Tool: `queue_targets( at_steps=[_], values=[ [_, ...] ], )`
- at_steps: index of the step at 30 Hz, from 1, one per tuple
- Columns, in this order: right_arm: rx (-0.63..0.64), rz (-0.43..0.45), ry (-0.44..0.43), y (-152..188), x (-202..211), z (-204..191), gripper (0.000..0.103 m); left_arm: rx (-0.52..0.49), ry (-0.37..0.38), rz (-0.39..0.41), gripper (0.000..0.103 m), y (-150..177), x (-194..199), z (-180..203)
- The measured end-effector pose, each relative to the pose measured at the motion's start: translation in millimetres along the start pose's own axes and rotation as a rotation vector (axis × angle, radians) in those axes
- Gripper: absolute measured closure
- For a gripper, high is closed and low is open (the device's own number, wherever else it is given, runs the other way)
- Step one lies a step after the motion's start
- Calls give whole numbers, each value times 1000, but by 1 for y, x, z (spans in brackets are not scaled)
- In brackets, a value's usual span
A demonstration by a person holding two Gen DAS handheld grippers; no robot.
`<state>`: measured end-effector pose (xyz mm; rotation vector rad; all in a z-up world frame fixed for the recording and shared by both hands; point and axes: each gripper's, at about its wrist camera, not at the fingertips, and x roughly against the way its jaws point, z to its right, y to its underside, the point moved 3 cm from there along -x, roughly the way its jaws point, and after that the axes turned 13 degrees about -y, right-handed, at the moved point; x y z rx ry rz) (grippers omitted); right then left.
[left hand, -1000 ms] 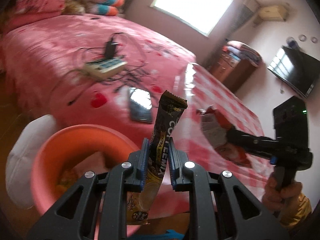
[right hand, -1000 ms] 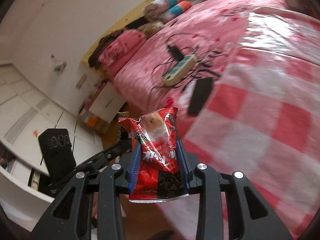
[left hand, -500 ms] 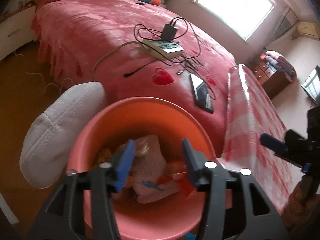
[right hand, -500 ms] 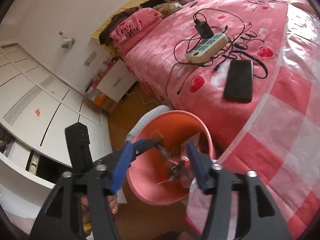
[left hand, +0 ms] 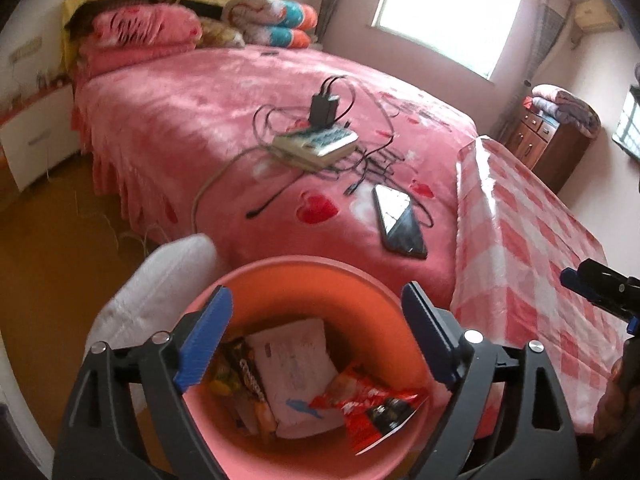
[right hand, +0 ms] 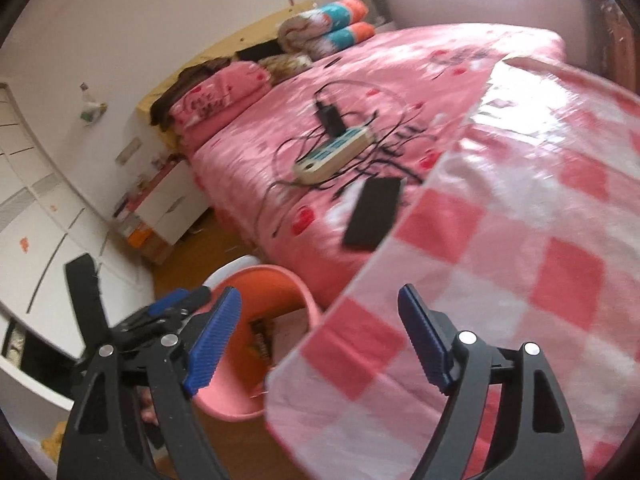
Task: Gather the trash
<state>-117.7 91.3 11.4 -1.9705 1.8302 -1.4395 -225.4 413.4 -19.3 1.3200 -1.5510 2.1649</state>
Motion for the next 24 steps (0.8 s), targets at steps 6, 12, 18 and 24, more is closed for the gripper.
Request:
queue_targets(
  at_steps=[6, 12, 18, 24],
  values=[
    [9, 89, 116, -3, 38, 17, 22, -38, 33, 96, 9, -19, 25, 31],
    [-14, 144, 195, -1, 73, 38, 15, -70, 76, 124, 8, -29, 39, 68],
    [-24, 211, 243, 1, 111, 51, 15, -115, 113, 153, 7, -33, 53, 108],
    [-13, 269, 315, 5, 147, 55, 15, -148, 175, 172, 6, -36, 70, 149]
  ],
)
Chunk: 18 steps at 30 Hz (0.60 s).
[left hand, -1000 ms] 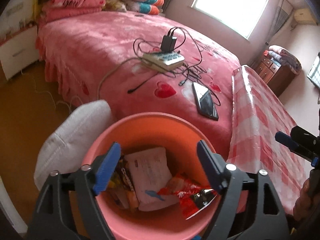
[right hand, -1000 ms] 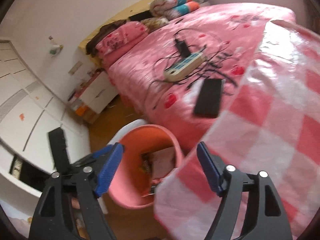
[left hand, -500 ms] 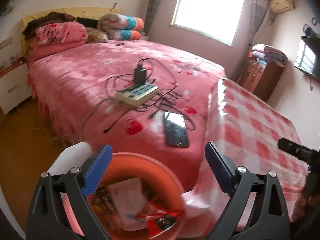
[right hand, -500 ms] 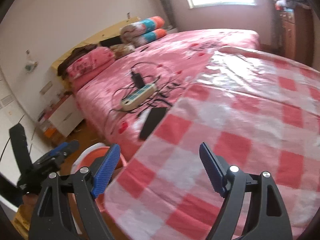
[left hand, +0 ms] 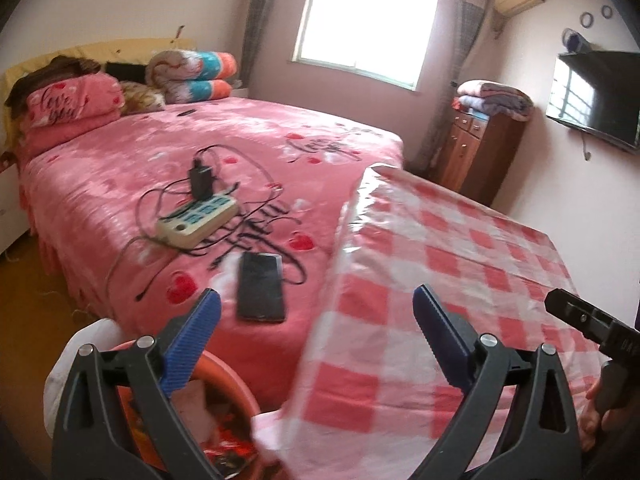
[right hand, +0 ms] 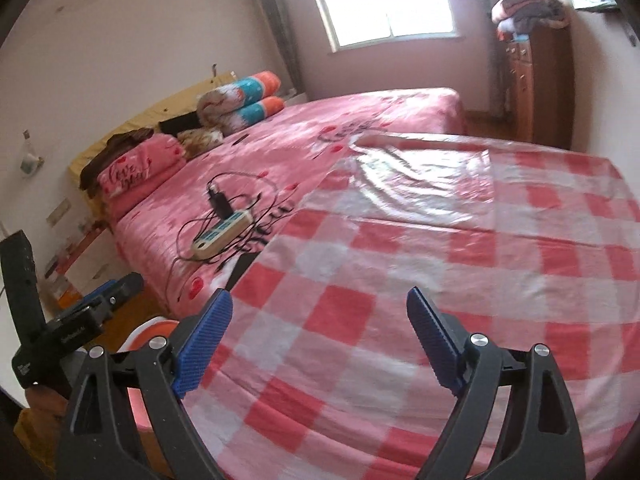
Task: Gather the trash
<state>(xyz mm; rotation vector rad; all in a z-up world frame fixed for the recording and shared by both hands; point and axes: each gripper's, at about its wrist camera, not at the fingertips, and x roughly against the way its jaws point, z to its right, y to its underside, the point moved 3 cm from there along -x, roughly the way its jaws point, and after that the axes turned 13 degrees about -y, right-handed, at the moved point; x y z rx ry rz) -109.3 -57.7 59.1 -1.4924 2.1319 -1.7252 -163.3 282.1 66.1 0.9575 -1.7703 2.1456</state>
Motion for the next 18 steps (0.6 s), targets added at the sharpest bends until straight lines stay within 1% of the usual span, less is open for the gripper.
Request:
queue_targets(
  at_steps=[2, 10, 15, 18],
  values=[
    [7, 17, 29, -1, 11, 5, 15, -10, 21, 6, 4, -3, 2, 14],
    [-21, 88, 118, -1, 57, 34, 15, -47, 90, 38, 4, -18, 15, 69],
    [-16, 142, 191, -2, 90, 47, 15, -83, 99, 77, 4, -27, 24, 103],
    [-15, 169, 226, 0, 106, 53, 15, -99, 113, 86, 4, -29, 28, 118]
  ],
)
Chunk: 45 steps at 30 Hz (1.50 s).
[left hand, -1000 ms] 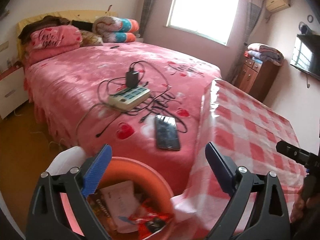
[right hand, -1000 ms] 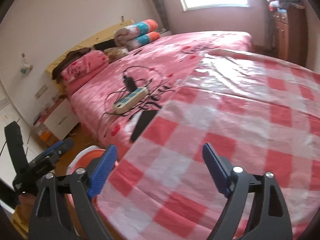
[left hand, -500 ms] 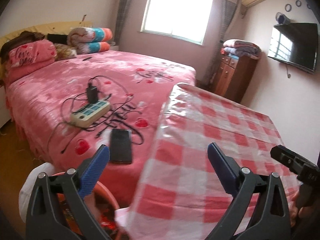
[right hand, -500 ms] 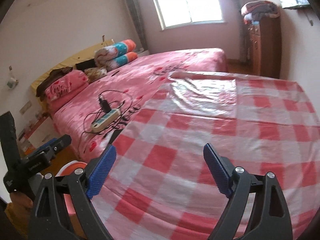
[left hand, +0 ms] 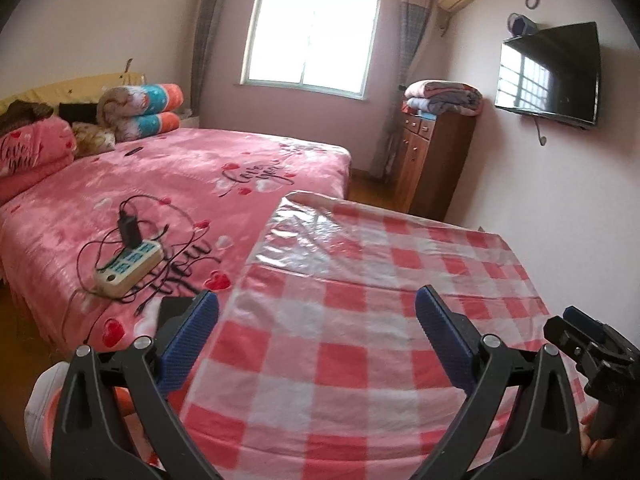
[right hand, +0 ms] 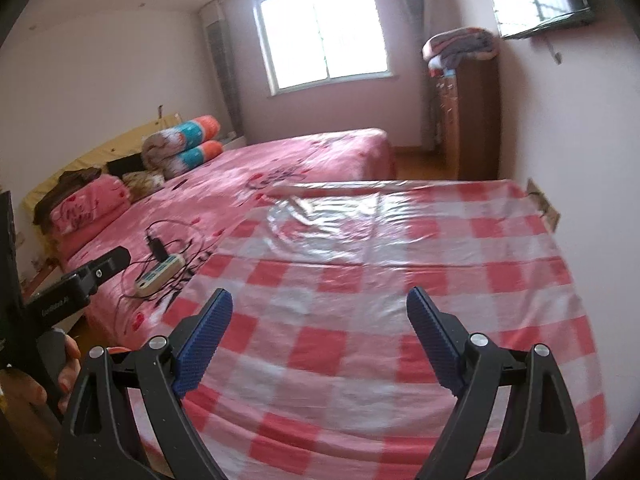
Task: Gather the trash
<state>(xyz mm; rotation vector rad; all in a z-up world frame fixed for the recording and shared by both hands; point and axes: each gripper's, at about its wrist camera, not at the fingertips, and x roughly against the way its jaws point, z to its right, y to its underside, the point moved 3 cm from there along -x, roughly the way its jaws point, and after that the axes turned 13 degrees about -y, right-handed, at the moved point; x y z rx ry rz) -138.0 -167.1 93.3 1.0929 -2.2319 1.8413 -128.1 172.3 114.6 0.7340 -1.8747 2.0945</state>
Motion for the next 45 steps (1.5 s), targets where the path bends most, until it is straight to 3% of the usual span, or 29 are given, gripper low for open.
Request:
queue_targets(
  at_steps=[12, 20, 45],
  values=[
    [-25, 89, 120, 1, 50, 33, 13, -85, 54, 44, 4, -9, 17, 63],
    [-25, 121, 191, 5, 75, 41, 12, -135, 45, 77, 4, -9, 28, 84],
    [42, 173, 266, -5, 108, 20, 11, -158, 32, 112, 4, -9, 50, 90]
  ],
)
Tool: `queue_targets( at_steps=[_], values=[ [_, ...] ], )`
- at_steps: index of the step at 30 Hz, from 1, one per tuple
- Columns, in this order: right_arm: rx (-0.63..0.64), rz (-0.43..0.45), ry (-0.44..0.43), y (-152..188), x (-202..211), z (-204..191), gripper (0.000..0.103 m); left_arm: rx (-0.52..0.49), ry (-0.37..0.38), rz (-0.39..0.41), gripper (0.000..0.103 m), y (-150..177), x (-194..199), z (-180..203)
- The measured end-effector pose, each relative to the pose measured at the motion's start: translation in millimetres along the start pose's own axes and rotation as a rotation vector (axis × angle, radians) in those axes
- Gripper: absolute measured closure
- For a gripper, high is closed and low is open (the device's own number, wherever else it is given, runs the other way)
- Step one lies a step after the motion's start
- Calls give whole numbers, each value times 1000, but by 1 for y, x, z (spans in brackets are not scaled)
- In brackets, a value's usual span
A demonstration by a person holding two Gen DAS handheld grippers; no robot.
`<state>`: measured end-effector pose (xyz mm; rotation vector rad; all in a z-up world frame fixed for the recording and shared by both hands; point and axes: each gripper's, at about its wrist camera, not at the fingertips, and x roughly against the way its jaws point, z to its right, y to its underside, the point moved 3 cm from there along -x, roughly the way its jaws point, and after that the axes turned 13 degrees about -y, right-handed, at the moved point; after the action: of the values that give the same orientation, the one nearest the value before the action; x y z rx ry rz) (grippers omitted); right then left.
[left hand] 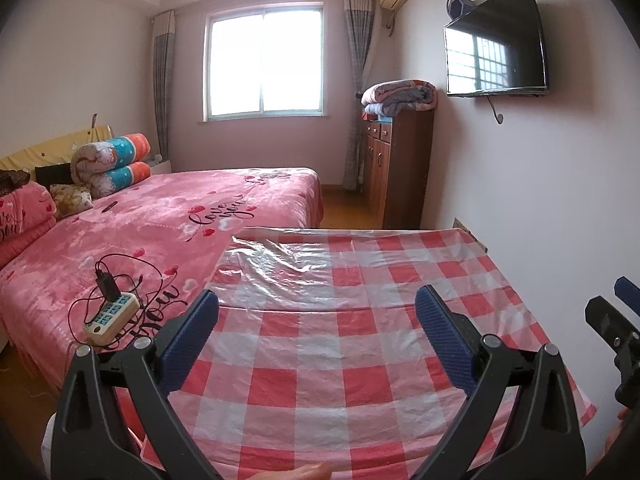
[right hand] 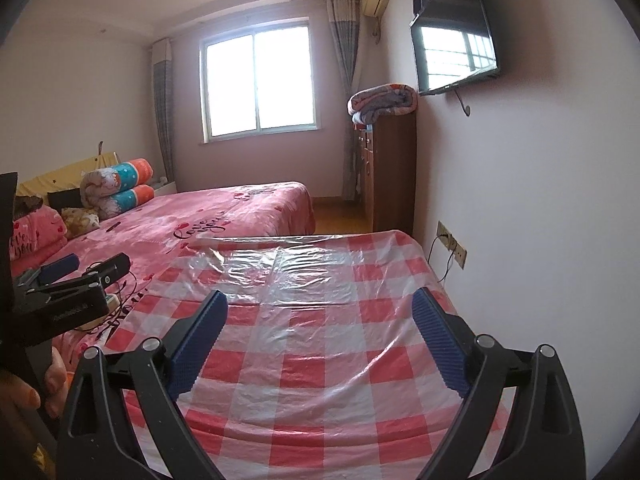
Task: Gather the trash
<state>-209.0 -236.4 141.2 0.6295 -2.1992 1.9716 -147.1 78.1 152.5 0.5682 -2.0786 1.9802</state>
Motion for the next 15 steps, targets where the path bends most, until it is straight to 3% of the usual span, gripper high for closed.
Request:
queue_targets(
  at_steps=[15],
  values=[
    [7, -1, 7, -3, 3, -1, 11, -4, 3, -5, 4, -1, 1, 1]
  ],
)
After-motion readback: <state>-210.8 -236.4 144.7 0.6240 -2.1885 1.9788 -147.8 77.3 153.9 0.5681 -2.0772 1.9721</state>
